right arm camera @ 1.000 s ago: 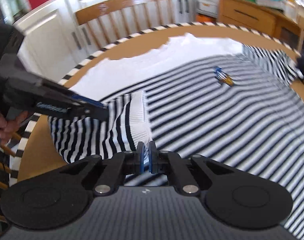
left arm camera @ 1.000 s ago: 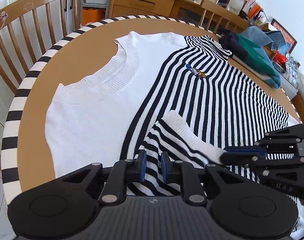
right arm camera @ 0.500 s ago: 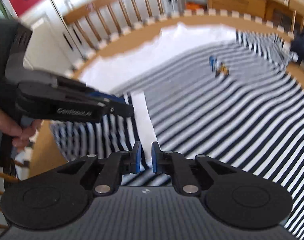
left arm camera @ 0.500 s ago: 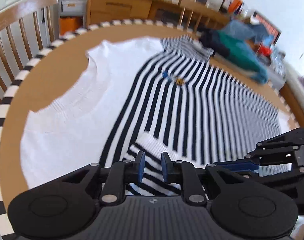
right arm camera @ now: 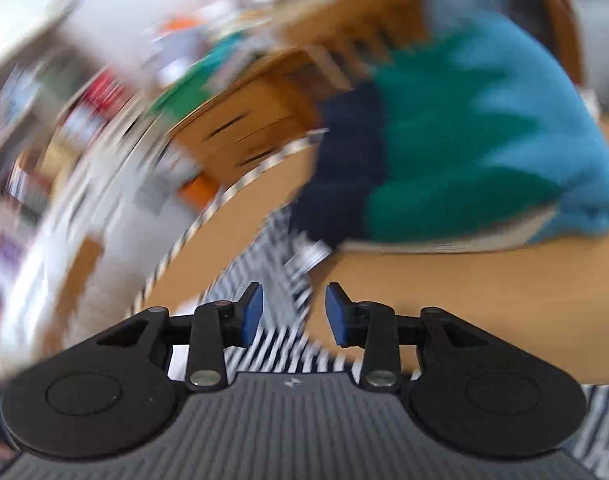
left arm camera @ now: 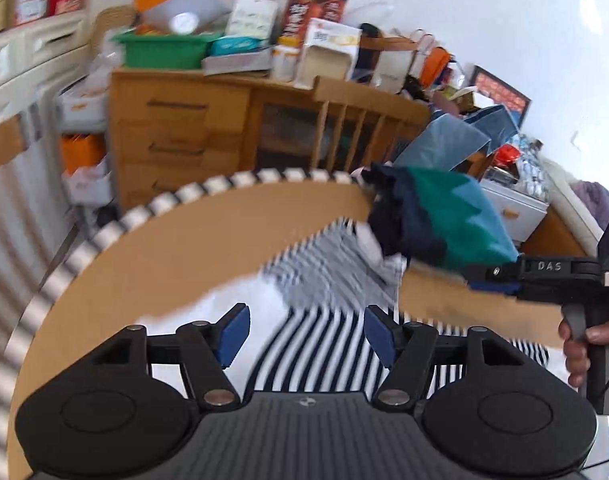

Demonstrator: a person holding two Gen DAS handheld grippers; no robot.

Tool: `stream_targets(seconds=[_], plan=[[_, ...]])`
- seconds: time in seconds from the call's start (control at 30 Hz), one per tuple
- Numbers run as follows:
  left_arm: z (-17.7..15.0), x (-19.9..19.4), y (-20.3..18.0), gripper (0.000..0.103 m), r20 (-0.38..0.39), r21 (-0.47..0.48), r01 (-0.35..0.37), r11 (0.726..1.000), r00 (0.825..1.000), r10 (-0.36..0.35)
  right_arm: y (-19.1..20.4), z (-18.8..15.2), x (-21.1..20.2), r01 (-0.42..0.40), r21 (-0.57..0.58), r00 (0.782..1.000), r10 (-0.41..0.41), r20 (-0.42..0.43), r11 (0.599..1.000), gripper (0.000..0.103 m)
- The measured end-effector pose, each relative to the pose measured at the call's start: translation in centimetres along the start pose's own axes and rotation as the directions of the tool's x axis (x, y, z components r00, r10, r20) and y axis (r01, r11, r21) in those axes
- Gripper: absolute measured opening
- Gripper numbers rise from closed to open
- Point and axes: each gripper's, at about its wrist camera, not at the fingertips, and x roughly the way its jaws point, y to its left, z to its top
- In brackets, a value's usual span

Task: Fold clothes

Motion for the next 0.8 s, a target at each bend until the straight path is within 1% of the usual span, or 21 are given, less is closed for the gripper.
stream_targets(seconds=[0.03,0.13,0.23,0.27,0.3,0.37,0.43,0.5,0.53,0.57,0.63,0.73,0.8], plan=[[1.5,2.0,0.3,0.065,-0.013,-0.004,0.022,1.0,1.0,-0.022,-1.0,0.5,1.0,-0.007,0.071,1.0,0.006,0.002,0.997,0.036],[5.4,8.6,0.3,0.065,-0.053,-0.001,0.085,0.996,0.995,-0.085,-2.5,0.6,3.6,-0.019,0.162,1.0,0.018,0.005,0.987,0.036],[8.2,14.6,-0.2,0.063,-0.115,0.044,0.127,0.991,0.986,-0.121,-2.4,0.1,5.8,-0.034,0.176,0.999,0.036,-0.008,0.984,0.036],[8.9,16.2,-0.5,0.061,-0.14,0.07,0.137,0.988,0.982,-0.126,-2.4,-0.2,6.5,-0.036,0.177,0.999,0.038,-0.01,0.984,0.036],[9.5,17.4,-0.9,0.06,-0.156,0.101,0.148,0.984,0.979,-0.132,-2.3,-0.3,6.8,-0.033,0.174,0.999,0.035,-0.007,0.984,0.036],[10.6,19.6,-1.8,0.059,-0.181,0.162,0.173,0.972,0.973,-0.143,-2.3,-0.4,7.3,-0.027,0.169,1.0,0.027,-0.002,0.985,0.036],[11.2,21.4,-2.3,0.056,-0.217,0.173,0.205,0.963,0.962,-0.166,-2.4,-0.5,7.3,-0.014,0.183,1.0,0.014,0.003,0.983,0.036],[11.7,23.1,-2.7,0.048,-0.26,0.18,0.236,0.955,0.948,-0.185,-2.9,-0.6,7.4,-0.035,0.213,0.999,0.035,0.004,0.976,0.034],[11.8,23.9,-2.7,0.04,-0.282,0.181,0.242,0.953,0.941,-0.185,-3.1,-0.5,7.4,-0.041,0.226,0.999,0.042,0.003,0.973,0.034],[11.8,24.7,-2.7,0.037,-0.302,0.181,0.245,0.952,0.935,-0.184,-3.2,-0.5,7.4,-0.047,0.238,0.999,0.048,0.001,0.97,0.035],[11.9,26.2,-2.8,0.035,-0.342,0.179,0.252,0.951,0.922,-0.18,-3.6,-0.4,7.4,-0.063,0.272,0.998,0.069,-0.013,0.96,0.036],[11.3,27.2,-2.5,0.034,-0.367,0.176,0.242,0.954,0.916,-0.165,-3.9,-0.5,7.5,-0.08,0.29,0.996,0.091,-0.024,0.954,0.035],[10.8,27.6,-2.6,0.031,-0.375,0.188,0.237,0.953,0.914,-0.154,-3.9,-0.5,7.6,-0.079,0.274,0.996,0.086,-0.012,0.958,0.031]])
